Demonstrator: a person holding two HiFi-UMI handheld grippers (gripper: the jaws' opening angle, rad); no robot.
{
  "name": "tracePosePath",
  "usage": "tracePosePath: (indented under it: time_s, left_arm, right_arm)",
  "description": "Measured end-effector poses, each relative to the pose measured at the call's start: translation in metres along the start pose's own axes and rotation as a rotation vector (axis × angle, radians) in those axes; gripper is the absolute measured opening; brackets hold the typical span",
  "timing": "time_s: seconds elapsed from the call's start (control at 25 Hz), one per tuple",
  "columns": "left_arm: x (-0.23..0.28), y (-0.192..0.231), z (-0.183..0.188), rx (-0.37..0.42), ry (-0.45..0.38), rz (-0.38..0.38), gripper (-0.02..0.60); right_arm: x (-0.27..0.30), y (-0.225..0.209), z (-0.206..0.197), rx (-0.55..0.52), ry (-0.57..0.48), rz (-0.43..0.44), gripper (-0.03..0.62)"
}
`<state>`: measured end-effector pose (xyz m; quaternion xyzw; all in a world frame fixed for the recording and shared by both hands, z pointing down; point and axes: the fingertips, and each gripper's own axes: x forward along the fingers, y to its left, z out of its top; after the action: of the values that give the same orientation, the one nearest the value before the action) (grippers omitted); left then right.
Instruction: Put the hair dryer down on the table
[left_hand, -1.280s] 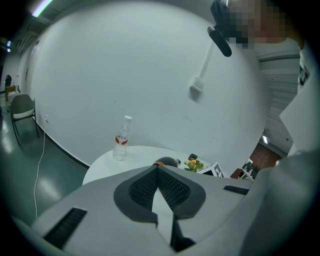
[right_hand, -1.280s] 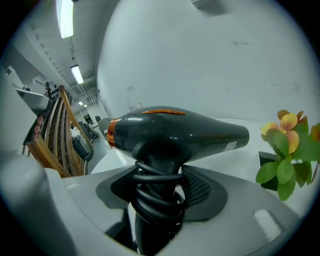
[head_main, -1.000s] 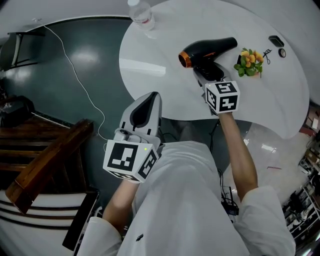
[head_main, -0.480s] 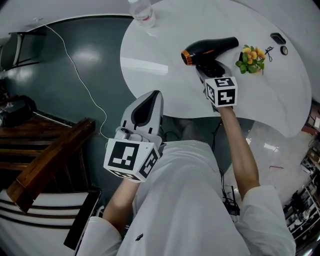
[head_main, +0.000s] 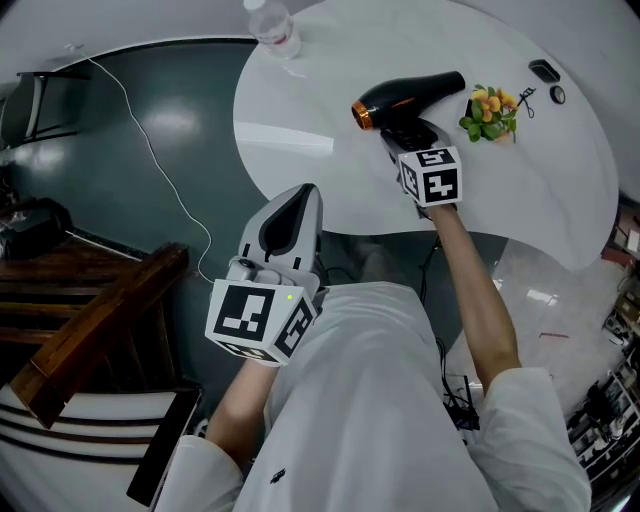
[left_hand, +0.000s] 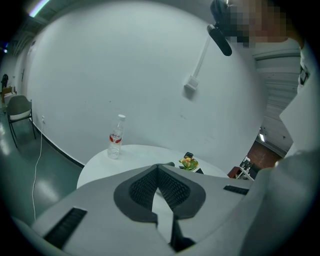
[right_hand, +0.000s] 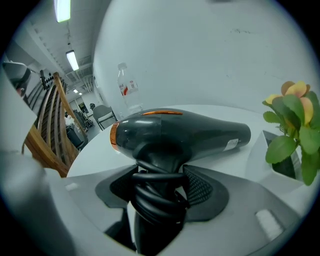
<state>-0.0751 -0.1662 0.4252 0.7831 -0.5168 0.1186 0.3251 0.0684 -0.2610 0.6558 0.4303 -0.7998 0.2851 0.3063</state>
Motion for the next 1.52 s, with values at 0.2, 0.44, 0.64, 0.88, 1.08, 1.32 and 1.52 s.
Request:
tracePosePath:
  time_s: [0.2, 0.44, 0.64, 0.88, 1.08, 1.32, 1.52]
  left_arm:
    - [-0.007, -0.004, 0.002, 0.003, -0.015, 0.002, 0.009]
    - [-0.012, -0.007, 0.001, -0.001, -0.028, 0.007, 0.009]
    - [-0.016, -0.013, 0.005, -0.002, -0.05, -0.007, 0.009]
    - [-0.023, -0.018, 0.011, -0.002, -0.085, -0.009, 0.009]
    - [-0.032, -0.017, 0.02, 0.0, -0.122, 0.0, 0.009]
    - [-0.042, -0.015, 0.027, 0.0, -0.156, 0.009, 0.009]
    - [-0.051, -0.015, 0.034, 0.003, -0.181, 0.012, 0.009]
  right_arm:
    - [-0.005, 0.0, 0.001, 0.011, -0.005, 0.005, 0.289]
    - [-0.02, 0.002, 0.009, 0.022, -0.029, 0.011, 0.29]
    - [-0.039, 0.008, 0.02, 0.007, -0.06, 0.021, 0.291]
    - [-0.073, 0.022, 0.034, -0.048, -0.108, 0.03, 0.29]
    - [-0.106, 0.035, 0.053, -0.057, -0.179, 0.046, 0.29]
    - [-0.147, 0.053, 0.076, -0.118, -0.253, 0.063, 0.29]
    - [-0.183, 0.071, 0.098, -0.181, -0.321, 0.082, 0.24]
